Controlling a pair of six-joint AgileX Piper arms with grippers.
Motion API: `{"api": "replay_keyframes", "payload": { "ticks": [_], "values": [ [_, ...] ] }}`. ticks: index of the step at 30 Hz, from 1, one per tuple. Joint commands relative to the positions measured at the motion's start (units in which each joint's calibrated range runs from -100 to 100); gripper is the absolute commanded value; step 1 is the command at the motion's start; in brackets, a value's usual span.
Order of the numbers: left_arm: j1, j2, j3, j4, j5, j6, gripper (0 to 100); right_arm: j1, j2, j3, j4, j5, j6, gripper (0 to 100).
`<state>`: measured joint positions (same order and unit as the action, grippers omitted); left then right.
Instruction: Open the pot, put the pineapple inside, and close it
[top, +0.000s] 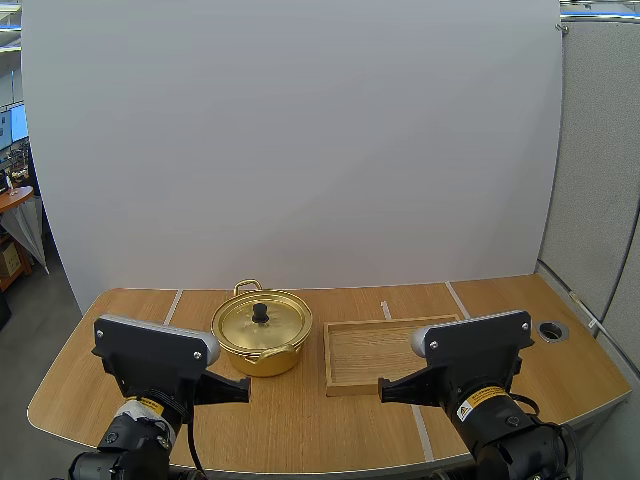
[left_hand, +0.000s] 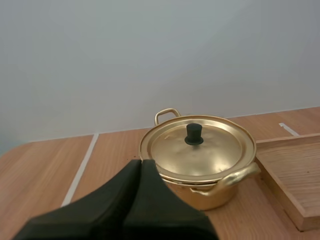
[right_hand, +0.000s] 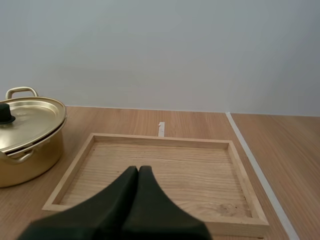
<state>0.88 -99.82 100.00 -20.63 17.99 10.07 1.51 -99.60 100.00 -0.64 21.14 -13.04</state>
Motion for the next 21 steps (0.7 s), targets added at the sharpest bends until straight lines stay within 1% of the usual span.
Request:
{"api": "replay_keyframes", "payload": {
  "ticks": [1, 2, 3, 4, 7, 21],
  "values": [
    [0.24, -0.18, 0.00, 16.34, 10.60, -19.69, 0, -0.24, -0.40, 0.00, -0.47, 6.38, -0.39, 0],
    [0.24, -0.18, 0.00, 18.29, 10.60, -21.57, 0, -0.24, -0.40, 0.00, -0.47, 6.80, -0.39, 0],
    [0.24, -0.18, 0.00, 23.65, 10.60, -26.00, 0, -0.24, -0.40, 0.00, -0.47, 8.08, -0.39, 0],
    [0.24, -0.18, 0.00, 26.13, 10.98, -28.65, 0, -0.24, -0.40, 0.00, -0.24, 8.63, -0.39, 0],
    [0.24, -0.18, 0.00, 26.59, 11.61, -31.95, 0, -0.24, -0.40, 0.00, -0.10, 9.59, -0.39, 0],
    [0.10, -0.18, 0.00, 26.59, 12.84, -31.74, 0, -0.24, -0.40, 0.00, -0.10, 9.96, -0.39, 0]
  ]
}}
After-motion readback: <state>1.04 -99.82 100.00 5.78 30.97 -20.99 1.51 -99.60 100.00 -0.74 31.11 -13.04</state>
